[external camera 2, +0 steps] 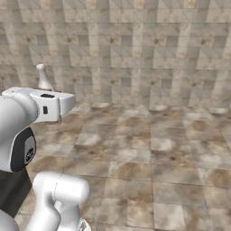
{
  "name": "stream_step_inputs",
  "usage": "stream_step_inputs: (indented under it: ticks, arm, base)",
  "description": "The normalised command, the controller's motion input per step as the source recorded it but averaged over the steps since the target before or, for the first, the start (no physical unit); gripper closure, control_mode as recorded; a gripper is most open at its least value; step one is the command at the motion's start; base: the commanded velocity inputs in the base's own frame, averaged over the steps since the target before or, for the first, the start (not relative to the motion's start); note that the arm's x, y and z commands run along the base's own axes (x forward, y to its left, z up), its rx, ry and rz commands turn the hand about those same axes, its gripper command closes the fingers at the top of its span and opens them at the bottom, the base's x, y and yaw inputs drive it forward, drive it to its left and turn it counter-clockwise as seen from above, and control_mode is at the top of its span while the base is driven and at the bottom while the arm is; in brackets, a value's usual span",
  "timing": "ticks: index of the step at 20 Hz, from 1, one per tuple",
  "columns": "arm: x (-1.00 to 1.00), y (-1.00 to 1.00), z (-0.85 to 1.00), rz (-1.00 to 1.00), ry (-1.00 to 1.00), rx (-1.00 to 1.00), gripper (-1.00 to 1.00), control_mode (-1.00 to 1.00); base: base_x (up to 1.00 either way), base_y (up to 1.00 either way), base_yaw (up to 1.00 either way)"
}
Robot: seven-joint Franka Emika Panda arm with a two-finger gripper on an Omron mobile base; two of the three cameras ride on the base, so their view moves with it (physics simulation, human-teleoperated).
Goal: Open the cabinet directly in front. Then move the liquor and the mug to the dining counter with the jar on it.
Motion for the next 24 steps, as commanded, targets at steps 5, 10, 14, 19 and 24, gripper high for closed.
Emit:
stream_step_inputs:
  ticks: [5, 10, 14, 19, 24]
  arm:
    - [0.00, 0.00, 0.00, 0.00, 0.00, 0.00, 1.00, 1.00]
    - [0.00, 0.00, 0.00, 0.00, 0.00, 0.00, 1.00, 1.00]
    - [0.00, 0.00, 0.00, 0.00, 0.00, 0.00, 1.00, 1.00]
    - [0.00, 0.00, 0.00, 0.00, 0.00, 0.00, 1.00, 1.00]
    - [0.00, 0.00, 0.00, 0.00, 0.00, 0.00, 1.00, 1.00]
  base:
    - [1.00, -0.02, 0.22]
    - [1.00, 0.00, 0.15]
    - [1.00, 0.00, 0.14]
    - [1.00, 0.00, 0.14]
    - [1.00, 0.00, 0.16]
